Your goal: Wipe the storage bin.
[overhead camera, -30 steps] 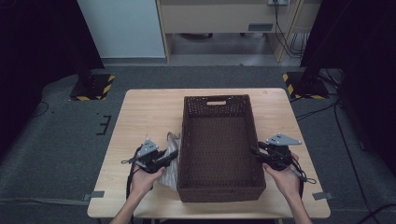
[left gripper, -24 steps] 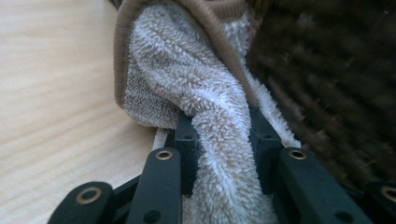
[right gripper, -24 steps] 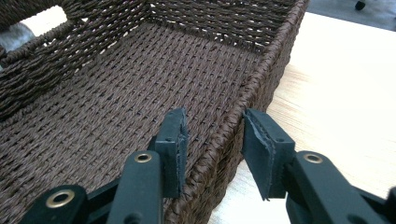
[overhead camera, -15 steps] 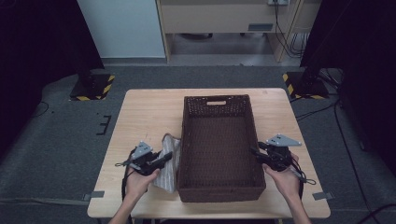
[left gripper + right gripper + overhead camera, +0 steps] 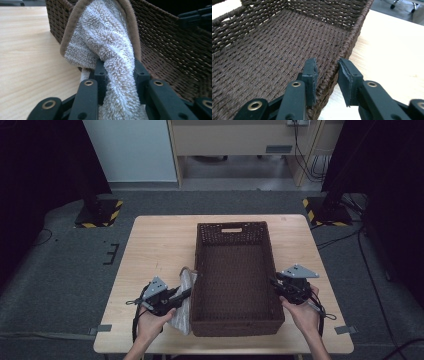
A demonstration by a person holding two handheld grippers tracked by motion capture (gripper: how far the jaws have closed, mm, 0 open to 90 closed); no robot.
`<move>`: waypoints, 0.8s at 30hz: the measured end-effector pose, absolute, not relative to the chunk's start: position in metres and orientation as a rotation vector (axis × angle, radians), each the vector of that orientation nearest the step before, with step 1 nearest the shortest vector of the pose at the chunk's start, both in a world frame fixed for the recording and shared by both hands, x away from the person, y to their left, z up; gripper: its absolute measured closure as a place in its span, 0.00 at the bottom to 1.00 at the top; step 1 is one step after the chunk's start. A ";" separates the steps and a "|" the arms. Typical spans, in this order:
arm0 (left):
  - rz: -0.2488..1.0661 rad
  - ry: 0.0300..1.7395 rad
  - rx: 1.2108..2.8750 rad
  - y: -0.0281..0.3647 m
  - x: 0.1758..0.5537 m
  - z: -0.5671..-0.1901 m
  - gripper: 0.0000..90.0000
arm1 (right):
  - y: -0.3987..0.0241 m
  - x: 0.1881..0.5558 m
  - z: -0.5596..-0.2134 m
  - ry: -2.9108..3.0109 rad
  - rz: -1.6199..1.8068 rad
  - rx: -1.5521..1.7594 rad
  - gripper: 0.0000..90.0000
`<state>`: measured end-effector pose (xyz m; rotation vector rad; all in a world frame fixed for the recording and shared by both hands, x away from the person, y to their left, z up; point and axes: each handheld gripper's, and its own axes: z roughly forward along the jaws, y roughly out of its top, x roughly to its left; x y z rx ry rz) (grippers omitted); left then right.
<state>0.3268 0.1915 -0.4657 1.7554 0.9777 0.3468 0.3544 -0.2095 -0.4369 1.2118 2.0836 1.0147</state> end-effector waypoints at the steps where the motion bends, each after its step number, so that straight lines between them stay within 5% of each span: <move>1: 0.357 0.975 1.757 0.191 0.328 -0.466 0.79 | -0.209 0.355 -0.437 2.077 1.012 1.214 0.77; 15: 0.304 1.055 1.960 0.184 0.335 -0.519 0.78 | -0.212 0.356 -0.440 2.060 1.053 1.211 0.75; 24: 0.353 1.021 1.786 0.213 0.321 -0.474 0.78 | -0.218 0.353 -0.436 2.073 1.109 1.185 0.70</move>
